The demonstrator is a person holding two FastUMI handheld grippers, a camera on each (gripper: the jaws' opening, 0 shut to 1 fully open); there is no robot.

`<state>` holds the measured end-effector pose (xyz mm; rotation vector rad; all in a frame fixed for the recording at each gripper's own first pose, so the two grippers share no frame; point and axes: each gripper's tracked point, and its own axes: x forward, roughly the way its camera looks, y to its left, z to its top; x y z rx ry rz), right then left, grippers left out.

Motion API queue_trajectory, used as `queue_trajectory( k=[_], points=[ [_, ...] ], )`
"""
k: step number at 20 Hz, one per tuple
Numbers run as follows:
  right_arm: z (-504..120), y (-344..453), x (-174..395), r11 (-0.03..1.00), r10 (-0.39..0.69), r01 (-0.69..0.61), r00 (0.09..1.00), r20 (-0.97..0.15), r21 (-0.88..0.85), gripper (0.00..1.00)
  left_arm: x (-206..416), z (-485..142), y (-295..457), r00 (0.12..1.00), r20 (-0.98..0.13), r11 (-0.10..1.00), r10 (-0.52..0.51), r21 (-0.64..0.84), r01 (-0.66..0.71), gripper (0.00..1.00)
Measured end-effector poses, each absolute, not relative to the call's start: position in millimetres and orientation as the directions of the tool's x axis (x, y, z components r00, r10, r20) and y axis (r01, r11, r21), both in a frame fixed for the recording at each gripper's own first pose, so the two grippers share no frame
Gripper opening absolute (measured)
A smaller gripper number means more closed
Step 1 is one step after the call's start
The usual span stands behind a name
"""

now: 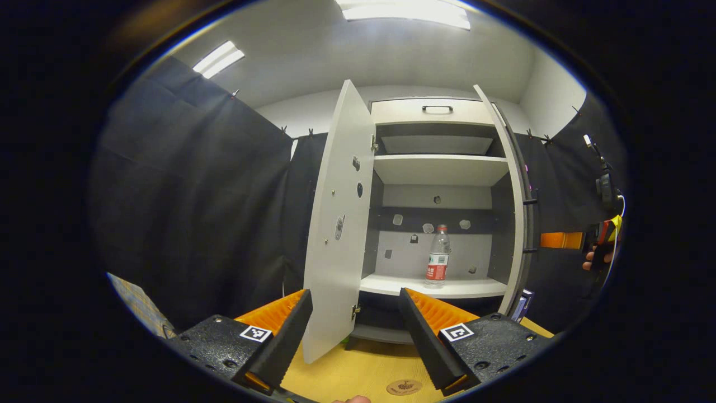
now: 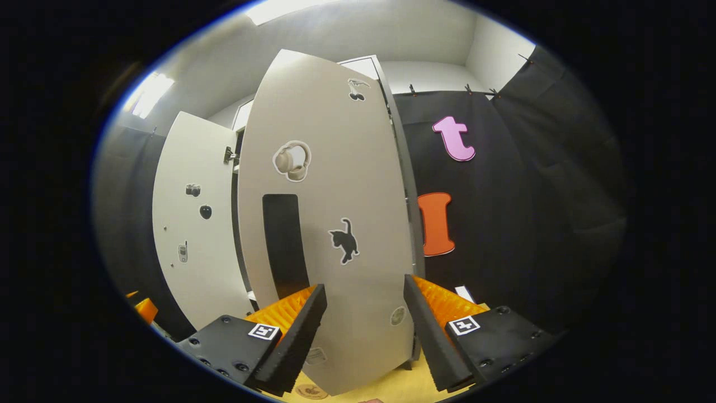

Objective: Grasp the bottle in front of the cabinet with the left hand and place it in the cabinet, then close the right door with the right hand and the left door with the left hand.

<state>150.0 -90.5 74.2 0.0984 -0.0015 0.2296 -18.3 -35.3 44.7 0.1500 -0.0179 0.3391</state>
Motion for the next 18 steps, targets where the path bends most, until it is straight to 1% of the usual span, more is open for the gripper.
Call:
queue_trajectory(
  k=[3,11,14,18],
  points=[
    [66.2,-64.3,155.7,0.959,0.264,-0.262,0.964,-0.007,0.109,0.94,-17.4,44.8,-21.2,0.941,0.043,0.930,0.335,0.142,-0.338,0.95],
    [53.9,-50.7,171.0,0.970,0.239,-0.237,0.970,-0.035,0.054,0.94,-9.3,35.2,3.4,0.943,0.038,0.935,0.332,0.116,-0.334,0.94],
    [49.0,-43.7,175.9,0.969,0.244,-0.242,0.968,-0.049,0.039,0.94,-3.7,31.3,10.1,0.944,0.039,0.939,0.326,0.097,-0.329,0.94],
    [45.6,-24.4,188.3,0.969,0.248,-0.248,0.968,-0.044,0.011,0.94,-0.1,25.7,29.1,0.939,0.032,0.935,0.344,0.080,-0.345,0.94]
  ],
)
